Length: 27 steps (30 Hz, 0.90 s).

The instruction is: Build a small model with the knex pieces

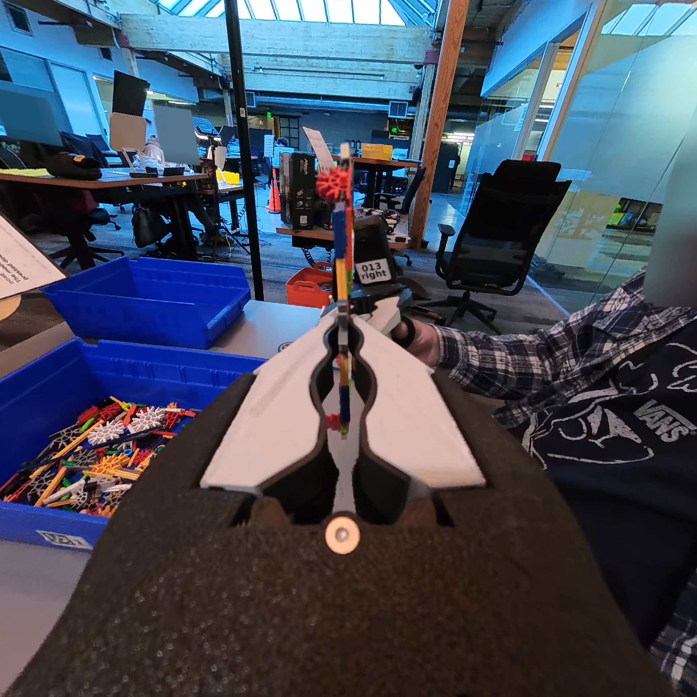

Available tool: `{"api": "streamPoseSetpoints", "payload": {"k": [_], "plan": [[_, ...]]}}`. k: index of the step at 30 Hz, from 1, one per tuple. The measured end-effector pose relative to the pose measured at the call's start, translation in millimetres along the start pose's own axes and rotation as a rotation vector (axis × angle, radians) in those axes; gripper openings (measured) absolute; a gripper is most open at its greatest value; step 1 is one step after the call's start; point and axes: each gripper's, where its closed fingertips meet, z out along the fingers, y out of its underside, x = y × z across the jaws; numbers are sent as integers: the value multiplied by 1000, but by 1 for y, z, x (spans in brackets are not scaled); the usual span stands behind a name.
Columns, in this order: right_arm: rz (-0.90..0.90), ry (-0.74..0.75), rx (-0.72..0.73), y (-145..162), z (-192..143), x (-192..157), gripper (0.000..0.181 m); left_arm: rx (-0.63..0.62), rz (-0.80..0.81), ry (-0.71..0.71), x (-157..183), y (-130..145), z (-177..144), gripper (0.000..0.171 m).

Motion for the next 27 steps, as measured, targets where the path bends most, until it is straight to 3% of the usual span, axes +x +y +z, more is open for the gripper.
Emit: {"api": "streamPoseSetpoints", "payload": {"k": [2, 6, 11, 19, 22, 27], "plan": [[-14, 81, -15, 6, -5, 5, 52, -20, 17, -1, 2, 0, -2, 1], [-112, 198, -122, 34, -17, 3, 54, -63, 43, -15, 3, 2, -2, 0], [-178, 350, -234, 63, -54, 0, 59, -197, 96, -56, 3, 28, 11, 1], [-276, 360, -474, 121, -103, -31, 60, -303, 141, -35, 15, 62, 47, 1], [-254, 383, -473, 125, -119, -35, 60, -318, 105, 10, 22, 70, 62, 1], [-254, 440, -387, 99, -140, -36, 60, -342, 77, 24, 18, 75, 78, 0]]}}
